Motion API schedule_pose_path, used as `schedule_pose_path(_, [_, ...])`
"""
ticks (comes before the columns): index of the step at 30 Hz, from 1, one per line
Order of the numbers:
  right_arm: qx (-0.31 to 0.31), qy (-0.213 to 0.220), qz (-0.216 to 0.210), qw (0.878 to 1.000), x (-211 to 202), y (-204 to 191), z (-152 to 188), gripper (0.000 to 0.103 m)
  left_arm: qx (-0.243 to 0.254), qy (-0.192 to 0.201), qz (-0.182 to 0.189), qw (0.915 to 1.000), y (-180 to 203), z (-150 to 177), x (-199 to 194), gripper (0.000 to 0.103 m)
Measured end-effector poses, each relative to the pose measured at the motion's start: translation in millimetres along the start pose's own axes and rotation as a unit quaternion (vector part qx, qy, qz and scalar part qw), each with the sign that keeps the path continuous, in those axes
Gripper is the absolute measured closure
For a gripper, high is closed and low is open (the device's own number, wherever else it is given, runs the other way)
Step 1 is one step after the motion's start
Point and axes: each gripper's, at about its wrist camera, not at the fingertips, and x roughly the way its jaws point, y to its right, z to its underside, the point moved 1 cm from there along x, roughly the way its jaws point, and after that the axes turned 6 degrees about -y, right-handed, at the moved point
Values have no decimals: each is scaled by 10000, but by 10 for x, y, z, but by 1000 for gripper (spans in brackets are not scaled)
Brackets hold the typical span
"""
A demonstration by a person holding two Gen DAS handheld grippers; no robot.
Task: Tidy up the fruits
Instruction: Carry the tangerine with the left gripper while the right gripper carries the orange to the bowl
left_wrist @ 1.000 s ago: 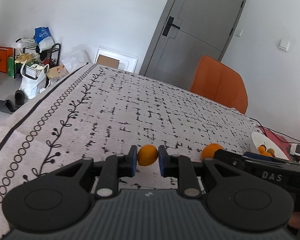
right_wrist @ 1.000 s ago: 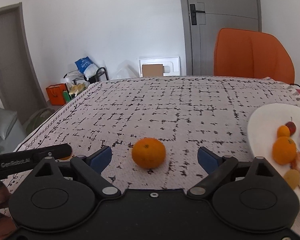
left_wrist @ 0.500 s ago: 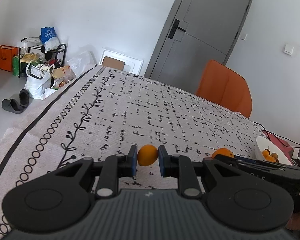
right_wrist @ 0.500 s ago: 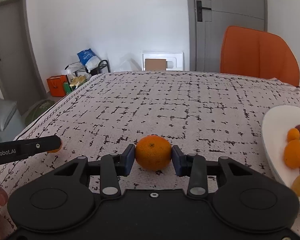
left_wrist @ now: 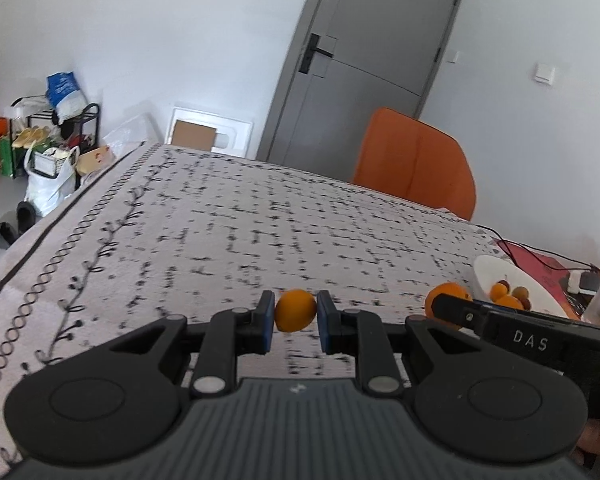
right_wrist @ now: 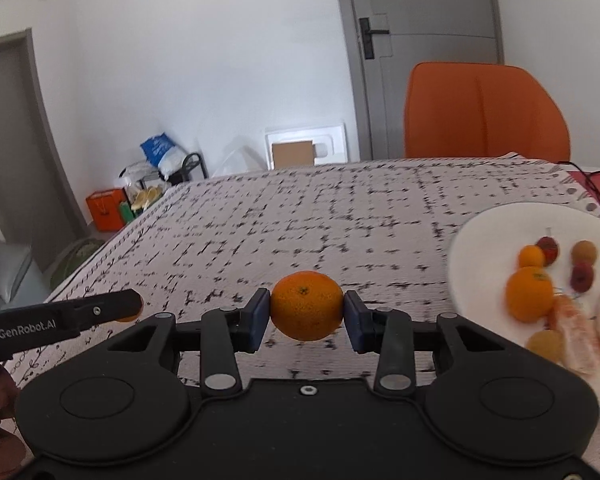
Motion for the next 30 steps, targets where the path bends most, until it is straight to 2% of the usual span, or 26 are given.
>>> schedule_pose_path(7, [425,325,81,9985,-254,416,6,65,376,-75,125,9992,435,-37,102,83])
schedule_pose_path(15, [742,484,265,9957,-410,818,35,65,777,-99,343,9963,937,-38,198,83])
schedule_pose_path(30, [1022,705,435,9913,-589,1365,55,65,1285,-159,484,9904,1501,-72,431,83])
